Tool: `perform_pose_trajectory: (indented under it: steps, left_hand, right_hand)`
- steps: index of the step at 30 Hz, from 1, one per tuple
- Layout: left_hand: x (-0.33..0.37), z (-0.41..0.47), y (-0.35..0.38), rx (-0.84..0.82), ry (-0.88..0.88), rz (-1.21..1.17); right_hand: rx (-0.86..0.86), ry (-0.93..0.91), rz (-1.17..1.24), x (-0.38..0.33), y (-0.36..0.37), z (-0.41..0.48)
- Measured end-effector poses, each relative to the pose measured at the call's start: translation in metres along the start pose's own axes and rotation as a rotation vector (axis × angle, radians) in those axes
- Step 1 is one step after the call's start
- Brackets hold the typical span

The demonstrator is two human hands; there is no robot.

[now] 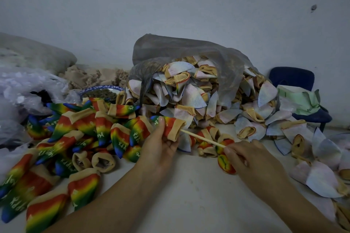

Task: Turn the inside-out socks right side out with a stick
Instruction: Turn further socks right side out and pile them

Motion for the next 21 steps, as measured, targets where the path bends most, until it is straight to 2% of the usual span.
perform_pose_trajectory:
  steps: [8, 14, 18, 21]
  left_hand:
    - [-0.008, -0.009, 0.009, -0.218, 0.149, 0.56]
    - [-0.01, -0.016, 0.022, -0.394, 0.204, 0.774]
    - [-0.006, -0.017, 0.023, -0.425, 0.301, 0.916]
    - [-0.006, -0.025, 0.023, -0.354, 0.354, 0.88]
  right_hand:
    - [0.044, -0.04, -0.003, -0.009, 0.004, -0.004]
    - [0.005, -0.075, 0.013, -0.019, 0.005, -0.009]
    - [0.03, -0.048, -0.09, -0.02, 0.001, -0.008]
    - [0.092, 0.038, -0.051, -0.023, -0.004, -0.01]
Point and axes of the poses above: each hand's wrist, its own z-axis towards the middle knuckle, its own y-axis out of the palm, x = y × z, the point moved 6 cm from there along z, towards the middle knuckle, and after that the axes turned 14 degrees about y, right-handed, at the moved point
